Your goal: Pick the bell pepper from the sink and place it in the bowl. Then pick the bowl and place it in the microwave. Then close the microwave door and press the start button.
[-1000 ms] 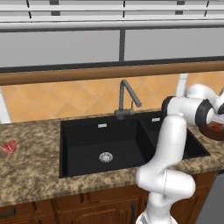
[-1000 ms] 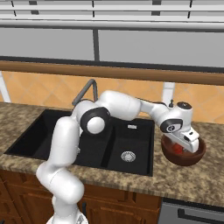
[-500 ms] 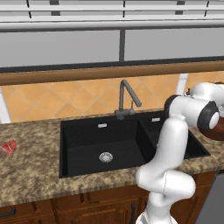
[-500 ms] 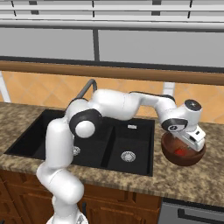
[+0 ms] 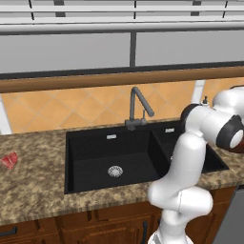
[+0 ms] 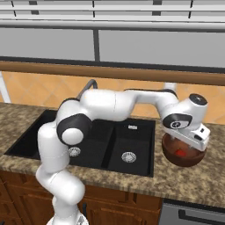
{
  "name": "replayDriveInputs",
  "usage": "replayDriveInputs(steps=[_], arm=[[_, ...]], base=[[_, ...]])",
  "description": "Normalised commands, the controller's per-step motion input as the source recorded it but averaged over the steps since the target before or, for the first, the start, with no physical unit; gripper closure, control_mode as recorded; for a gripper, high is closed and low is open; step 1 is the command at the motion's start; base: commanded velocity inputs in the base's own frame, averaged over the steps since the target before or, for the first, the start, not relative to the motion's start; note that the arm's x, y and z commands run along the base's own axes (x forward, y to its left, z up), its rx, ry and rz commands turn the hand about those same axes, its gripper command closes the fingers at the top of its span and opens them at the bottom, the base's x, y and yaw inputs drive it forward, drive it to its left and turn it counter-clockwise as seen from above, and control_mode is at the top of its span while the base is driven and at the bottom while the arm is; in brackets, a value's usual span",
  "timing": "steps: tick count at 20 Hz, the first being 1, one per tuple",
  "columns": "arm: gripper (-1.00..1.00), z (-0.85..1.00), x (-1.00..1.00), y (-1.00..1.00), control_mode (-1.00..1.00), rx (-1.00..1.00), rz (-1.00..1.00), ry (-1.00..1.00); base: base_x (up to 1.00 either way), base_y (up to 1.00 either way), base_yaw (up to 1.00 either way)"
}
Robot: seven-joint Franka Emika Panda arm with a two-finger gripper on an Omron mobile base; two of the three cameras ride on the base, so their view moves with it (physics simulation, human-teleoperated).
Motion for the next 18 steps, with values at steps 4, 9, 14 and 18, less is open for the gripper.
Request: replayDriveInputs(steps=[4,9,14,18], arm=[[-1.00,0.06,-0.09,0.54,-1.00,0.00,0.28,0.15],[-1.00,0.00,0.00,0.76,-1.00,0.00,0.12,0.03],[-1.00,-0.10,0.16,0.47,-1.00,-0.02,0.04,0.00],[-1.00,-0.08,0.62,0.00,-1.00,0.00,0.03,0.01]], base=[[0.00,0.00,0.00],[0.00,0.00,0.00],[0.00,0.00,0.00],[0.00,0.00,0.00]])
